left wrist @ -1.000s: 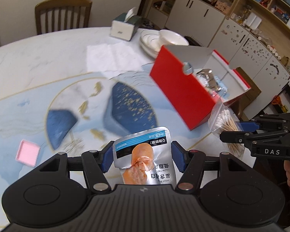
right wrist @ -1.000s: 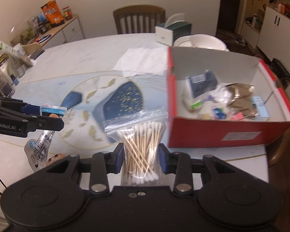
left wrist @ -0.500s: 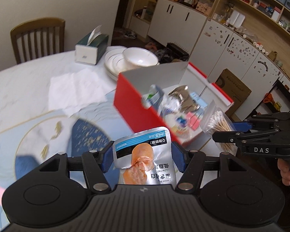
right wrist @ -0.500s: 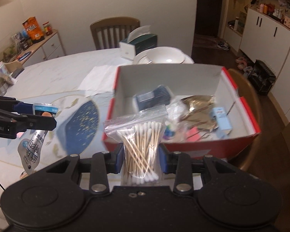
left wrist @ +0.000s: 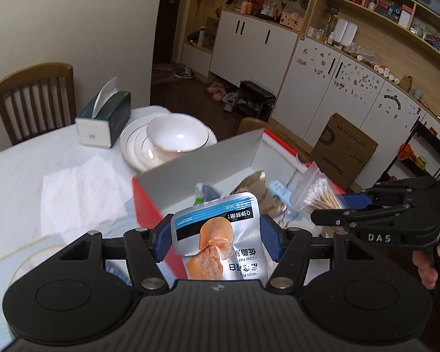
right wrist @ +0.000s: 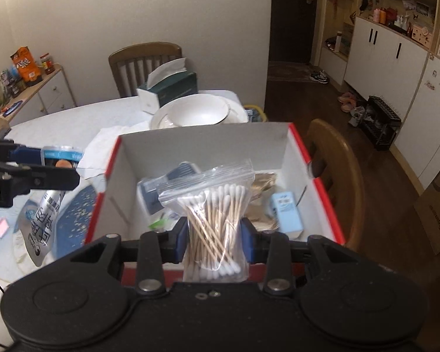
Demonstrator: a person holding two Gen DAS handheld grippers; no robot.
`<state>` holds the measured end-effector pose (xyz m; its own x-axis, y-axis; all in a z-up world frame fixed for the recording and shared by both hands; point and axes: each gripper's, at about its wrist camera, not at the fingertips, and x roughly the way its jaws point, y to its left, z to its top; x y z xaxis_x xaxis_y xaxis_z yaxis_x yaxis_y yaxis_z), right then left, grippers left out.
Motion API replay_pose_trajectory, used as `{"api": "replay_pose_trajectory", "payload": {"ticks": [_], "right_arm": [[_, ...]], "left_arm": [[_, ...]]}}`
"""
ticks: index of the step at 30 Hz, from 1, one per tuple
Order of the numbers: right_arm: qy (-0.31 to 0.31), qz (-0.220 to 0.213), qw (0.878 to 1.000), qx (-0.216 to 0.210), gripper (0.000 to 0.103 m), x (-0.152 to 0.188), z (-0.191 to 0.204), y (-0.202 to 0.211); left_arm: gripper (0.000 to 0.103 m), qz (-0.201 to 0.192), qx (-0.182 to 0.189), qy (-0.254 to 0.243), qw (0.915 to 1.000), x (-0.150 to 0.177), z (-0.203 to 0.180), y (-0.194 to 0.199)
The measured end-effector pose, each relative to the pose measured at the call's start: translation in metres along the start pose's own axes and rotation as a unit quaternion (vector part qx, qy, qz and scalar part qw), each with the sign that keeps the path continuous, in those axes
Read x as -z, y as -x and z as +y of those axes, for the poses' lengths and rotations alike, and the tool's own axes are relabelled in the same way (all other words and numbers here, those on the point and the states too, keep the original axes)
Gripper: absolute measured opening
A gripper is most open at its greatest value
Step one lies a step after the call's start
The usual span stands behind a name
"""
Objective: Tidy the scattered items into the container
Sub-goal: 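Carry the snack pouch and cotton-swab bag with both grippers over the red box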
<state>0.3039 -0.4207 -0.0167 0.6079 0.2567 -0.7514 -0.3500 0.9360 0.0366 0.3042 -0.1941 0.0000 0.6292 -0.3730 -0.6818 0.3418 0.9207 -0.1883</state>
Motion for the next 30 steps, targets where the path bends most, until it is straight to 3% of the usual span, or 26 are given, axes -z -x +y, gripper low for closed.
{"api": "replay_pose_trajectory", "payload": {"ticks": [16,30], "right_arm": [[0.012,0.024,1.000,0.012,0.036,-0.014,-0.030,-0.047],[0.051,0.042,0.998,0.007,0.035,-0.016,-0.031,-0.087]], "left_arm": [[0.061,0.010,-0.012,-0.008,0.9998,-0.039,-0.018,-0.086],[0.061,0.057,-0.032,-0.036,0.9972,-0.033,-0.029,-0.143]]}}
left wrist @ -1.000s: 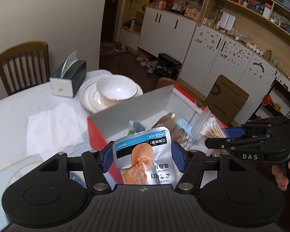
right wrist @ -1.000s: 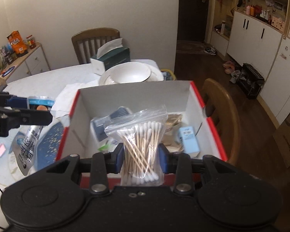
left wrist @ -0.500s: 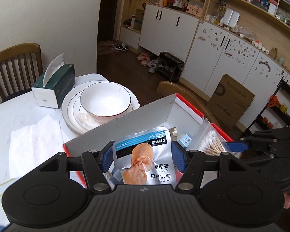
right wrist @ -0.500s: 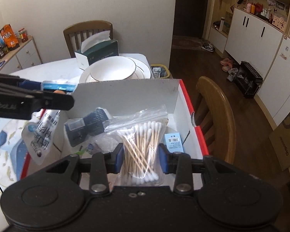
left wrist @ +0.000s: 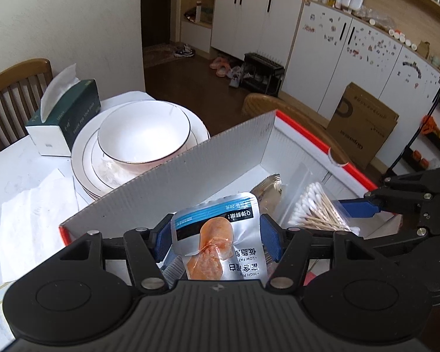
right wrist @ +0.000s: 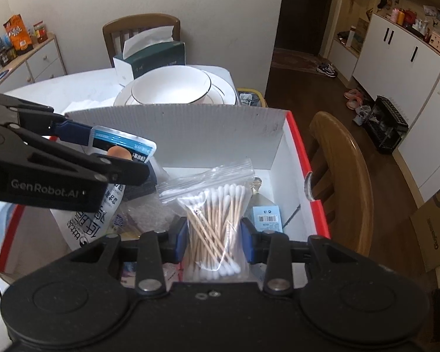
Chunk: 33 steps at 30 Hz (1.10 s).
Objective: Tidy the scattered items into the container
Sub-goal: 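Carry the snack pouch and cotton-swab bag with both grippers over the red box, then lower the pouch and swab bag into the box and open both grippers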
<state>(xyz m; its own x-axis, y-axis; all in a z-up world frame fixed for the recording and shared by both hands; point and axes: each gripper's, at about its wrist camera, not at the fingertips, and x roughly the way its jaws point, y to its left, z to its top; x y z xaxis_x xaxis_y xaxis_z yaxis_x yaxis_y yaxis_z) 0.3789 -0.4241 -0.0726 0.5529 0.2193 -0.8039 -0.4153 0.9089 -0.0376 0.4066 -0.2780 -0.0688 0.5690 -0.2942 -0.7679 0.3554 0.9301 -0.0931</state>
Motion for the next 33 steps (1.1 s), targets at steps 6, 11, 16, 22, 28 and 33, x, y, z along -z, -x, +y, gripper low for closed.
{"api": "replay_pose_trajectory", "payload": {"ticks": [6,11,16,22,28,33], "right_arm": [[0.005,0.005,1.000,0.003,0.035,-0.004,-0.005,-0.017],[0.000,0.014,1.000,0.003,0.035,-0.007,-0.011,-0.030],[-0.001,0.018,1.000,0.001,0.035,-0.010,-0.012,-0.039],[-0.001,0.028,1.000,-0.004,0.036,-0.014,-0.013,-0.046],[-0.003,0.028,1.000,-0.008,0.037,-0.015,-0.016,-0.047],[-0.002,0.027,1.000,-0.010,0.039,-0.014,-0.019,-0.045]], "left_arm": [[0.061,0.011,-0.003,0.000,0.9999,0.000,-0.001,-0.015],[0.061,0.021,-0.008,0.003,0.9997,0.002,0.001,-0.024],[0.061,0.026,-0.012,-0.005,0.9996,0.004,0.000,-0.031],[0.061,0.037,-0.020,-0.009,0.9991,0.005,0.002,-0.038],[0.063,0.043,-0.017,-0.009,0.9989,0.005,0.005,-0.042],[0.066,0.050,-0.011,-0.006,0.9987,0.004,0.006,-0.042]]}}
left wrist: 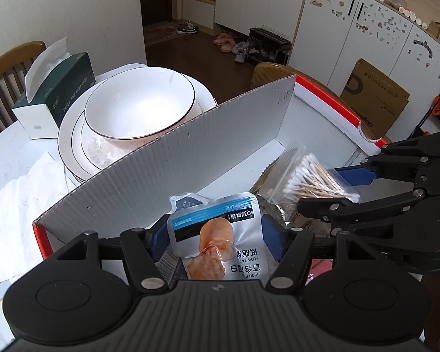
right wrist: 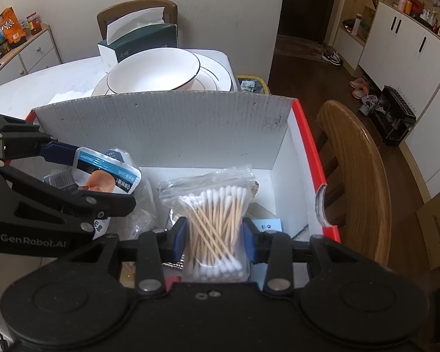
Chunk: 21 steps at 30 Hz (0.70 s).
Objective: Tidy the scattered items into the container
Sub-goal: 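Lower the pouch and swab bag into the box and open both grippers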
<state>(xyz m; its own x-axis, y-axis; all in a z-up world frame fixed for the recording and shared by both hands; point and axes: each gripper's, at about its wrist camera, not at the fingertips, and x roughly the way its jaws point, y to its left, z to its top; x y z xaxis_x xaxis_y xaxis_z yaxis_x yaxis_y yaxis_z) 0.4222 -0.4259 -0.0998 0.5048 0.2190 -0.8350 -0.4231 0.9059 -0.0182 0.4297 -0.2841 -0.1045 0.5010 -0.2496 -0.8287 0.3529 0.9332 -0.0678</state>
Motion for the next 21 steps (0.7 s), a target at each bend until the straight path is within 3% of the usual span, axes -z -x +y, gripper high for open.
{"api": "replay_pose_trajectory", "payload": {"ticks": [4,7,14,17,21], "right_arm": [[0.002,-0.004,1.000,-0.004,0.042,0.001,0.000,0.003],[0.007,-0.007,1.000,-0.003,0.052,0.003,0.002,0.006],[0.015,-0.012,1.000,-0.012,0.062,0.011,0.003,0.013],[0.016,-0.015,1.000,-0.011,0.065,0.015,0.002,0.017],[0.013,-0.018,1.000,-0.014,0.069,0.018,0.000,0.022]], "left_arm": [[0.067,0.001,0.003,0.004,1.0000,0.001,0.001,0.001],[0.067,0.000,0.005,0.011,0.9999,0.003,0.003,0.004],[0.073,-0.002,0.002,0.013,0.9999,0.008,0.004,0.009],[0.081,-0.010,-0.001,0.011,0.9999,0.009,0.004,0.013],[0.082,-0.015,0.001,0.009,0.9999,0.010,0.003,0.017]]}}
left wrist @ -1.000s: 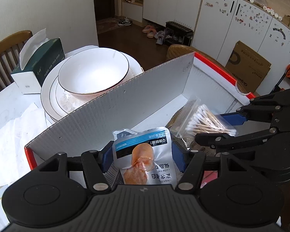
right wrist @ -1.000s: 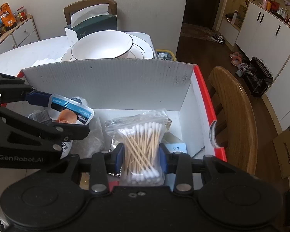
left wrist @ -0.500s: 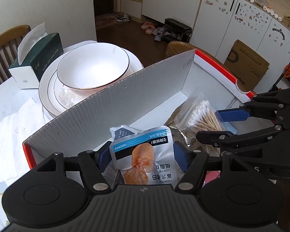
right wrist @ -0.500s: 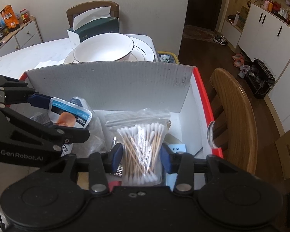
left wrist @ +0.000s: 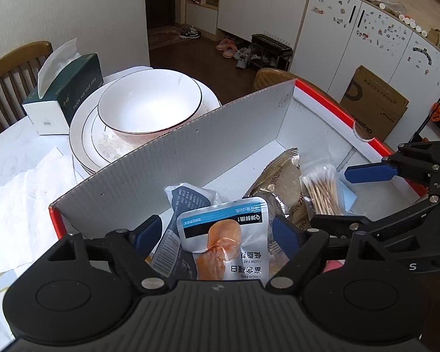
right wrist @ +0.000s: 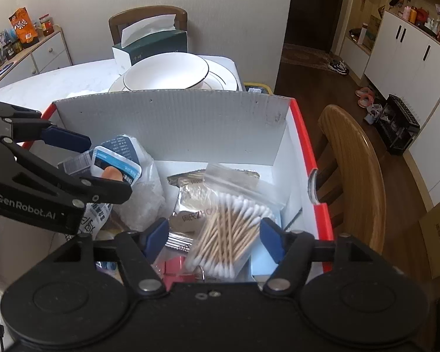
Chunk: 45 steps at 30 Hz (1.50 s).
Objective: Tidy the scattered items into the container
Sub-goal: 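Lower the pouch and swab bag into the box and open both grippers, then move both grippers back from the box to the remaining items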
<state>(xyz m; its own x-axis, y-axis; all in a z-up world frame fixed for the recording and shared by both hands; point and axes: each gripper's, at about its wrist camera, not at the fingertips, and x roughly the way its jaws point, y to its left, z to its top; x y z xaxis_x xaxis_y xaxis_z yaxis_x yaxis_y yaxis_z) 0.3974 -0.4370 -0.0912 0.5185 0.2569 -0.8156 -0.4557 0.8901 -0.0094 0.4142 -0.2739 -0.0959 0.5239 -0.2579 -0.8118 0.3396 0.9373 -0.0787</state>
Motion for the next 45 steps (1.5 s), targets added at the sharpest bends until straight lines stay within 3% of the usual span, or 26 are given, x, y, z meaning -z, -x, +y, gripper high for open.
{"api": "replay_pose_trajectory", "payload": {"ticks": [15,24,28,38,45], "right_arm": [[-0.005,-0.018,1.000,-0.006,0.073,0.010,-0.002,0.031],[-0.017,-0.036,0.999,-0.016,0.080,0.012,0.004,0.050],[0.003,-0.048,0.999,-0.014,0.089,0.014,0.017,0.060],[0.013,-0.075,0.997,-0.020,0.101,0.018,0.046,0.087],[0.001,-0.087,0.996,-0.024,0.102,0.025,0.069,0.102]], "left_arm": [[0.085,-0.037,0.028,-0.004,0.9989,0.006,-0.008,0.037],[0.090,-0.060,0.040,0.006,0.9974,0.014,-0.003,0.063],[0.100,-0.071,0.047,0.006,0.9964,0.020,-0.001,0.076],[0.100,-0.099,0.056,-0.010,0.9935,0.042,0.008,0.114],[0.100,-0.109,0.062,-0.010,0.9921,0.065,0.022,0.138]]}}
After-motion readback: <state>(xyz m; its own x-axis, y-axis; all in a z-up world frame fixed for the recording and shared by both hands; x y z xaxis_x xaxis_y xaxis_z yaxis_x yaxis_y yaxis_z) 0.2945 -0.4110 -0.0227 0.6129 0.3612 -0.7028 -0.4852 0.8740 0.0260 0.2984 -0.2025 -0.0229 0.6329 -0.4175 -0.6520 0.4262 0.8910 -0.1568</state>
